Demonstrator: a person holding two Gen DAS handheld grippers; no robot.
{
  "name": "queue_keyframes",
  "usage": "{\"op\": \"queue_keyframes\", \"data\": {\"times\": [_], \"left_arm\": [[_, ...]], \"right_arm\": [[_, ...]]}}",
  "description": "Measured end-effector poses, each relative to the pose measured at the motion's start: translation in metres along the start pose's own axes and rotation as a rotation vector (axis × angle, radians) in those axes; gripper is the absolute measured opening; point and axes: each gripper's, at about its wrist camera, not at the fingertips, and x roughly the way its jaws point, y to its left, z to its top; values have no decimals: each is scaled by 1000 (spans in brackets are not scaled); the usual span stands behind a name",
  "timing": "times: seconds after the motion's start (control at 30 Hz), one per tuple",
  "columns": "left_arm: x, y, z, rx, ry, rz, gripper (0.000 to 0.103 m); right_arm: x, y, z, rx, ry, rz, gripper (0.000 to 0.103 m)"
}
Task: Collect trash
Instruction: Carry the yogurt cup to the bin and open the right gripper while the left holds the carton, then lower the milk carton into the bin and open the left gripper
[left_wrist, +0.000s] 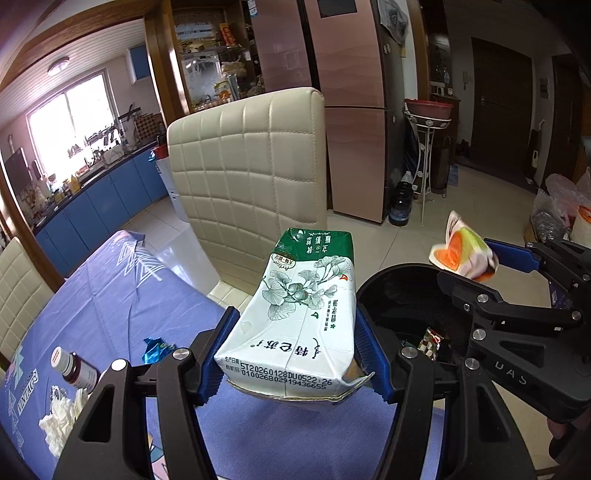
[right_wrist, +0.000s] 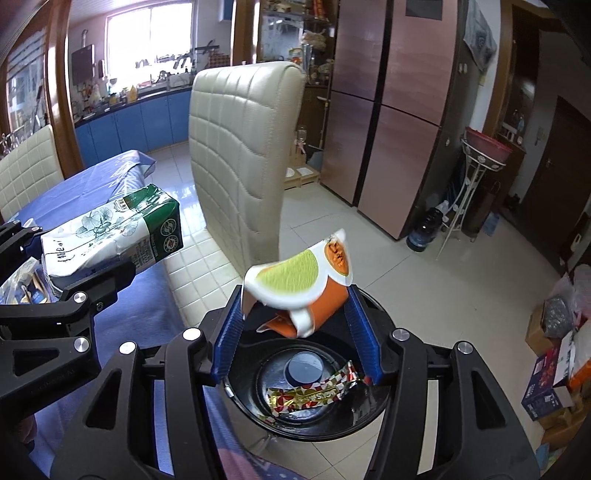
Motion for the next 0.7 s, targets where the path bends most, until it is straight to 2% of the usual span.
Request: {"op": "queue_keyframes", "data": {"times": [0.1,0.47,0.7], "left_arm": [[2,-7,3,10,-3,-16,60],[11,-25,11,43,4,-63,60],[17,-42,19,84,11,-93,61]], "right_arm": [[-2,-6,1,26,-16,-19,74],[-1,-21,-1,60,-11,-71,74],[-1,-41,-3,104,-9,-139,74]]}}
